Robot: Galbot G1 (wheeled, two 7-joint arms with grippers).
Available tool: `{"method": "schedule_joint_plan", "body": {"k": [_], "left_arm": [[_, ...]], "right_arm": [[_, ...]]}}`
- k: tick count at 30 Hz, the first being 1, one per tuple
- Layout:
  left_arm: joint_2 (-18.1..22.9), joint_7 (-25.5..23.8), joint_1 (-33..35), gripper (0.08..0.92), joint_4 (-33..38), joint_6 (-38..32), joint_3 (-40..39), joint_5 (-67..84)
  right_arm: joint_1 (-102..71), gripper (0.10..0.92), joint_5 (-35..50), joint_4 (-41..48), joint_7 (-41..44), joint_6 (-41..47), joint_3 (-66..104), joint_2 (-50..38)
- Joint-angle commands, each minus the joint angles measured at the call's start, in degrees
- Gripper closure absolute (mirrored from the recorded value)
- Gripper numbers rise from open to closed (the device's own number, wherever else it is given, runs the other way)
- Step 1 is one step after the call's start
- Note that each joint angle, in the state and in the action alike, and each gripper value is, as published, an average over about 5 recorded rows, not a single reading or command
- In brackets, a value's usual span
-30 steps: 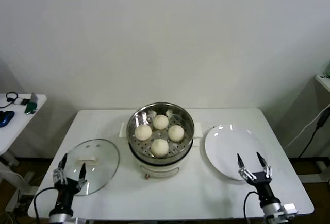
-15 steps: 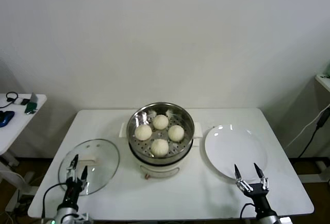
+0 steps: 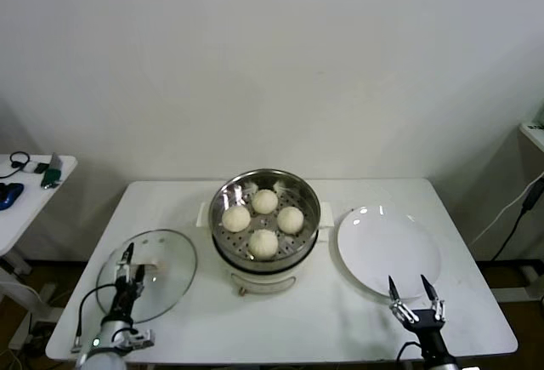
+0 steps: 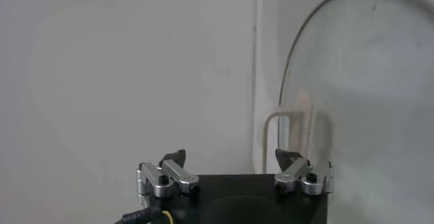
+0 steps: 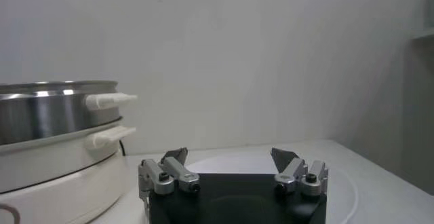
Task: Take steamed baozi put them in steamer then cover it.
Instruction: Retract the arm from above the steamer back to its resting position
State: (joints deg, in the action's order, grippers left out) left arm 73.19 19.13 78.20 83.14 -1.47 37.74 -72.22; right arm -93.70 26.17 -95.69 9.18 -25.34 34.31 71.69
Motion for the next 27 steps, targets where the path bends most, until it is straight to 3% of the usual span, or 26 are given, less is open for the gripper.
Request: {"method": "schedule_joint_plan", "body": {"k": [1, 21, 24, 27], "left_arm": [[-1.2, 0.3, -3.8, 0.186, -4.8, 0.2, 0.0, -1.3], [0.4, 0.6, -2.7, 0.717, -4.5, 0.2, -0.4, -0.6], [0.1, 0.5, -2.3, 0.815, -3.1, 0.5, -0.3, 1.2], [-1.2, -0.4, -1.2, 0.858, 1.2, 1.6, 0.0, 5.2]], "right_arm": [[-0.5, 0.203, -0.6, -0.1, 0.0, -0.3, 0.2, 0.6], [-0.5, 0.203, -2.2, -0.1, -0.1, -0.7, 0.0, 2.2], [-0.6, 0.203, -2.3, -0.1, -0.2, -0.7, 0.1, 2.3], [-0.6, 0.203, -3.9, -0.3, -1.5, 0.2, 0.5, 2.5]]}}
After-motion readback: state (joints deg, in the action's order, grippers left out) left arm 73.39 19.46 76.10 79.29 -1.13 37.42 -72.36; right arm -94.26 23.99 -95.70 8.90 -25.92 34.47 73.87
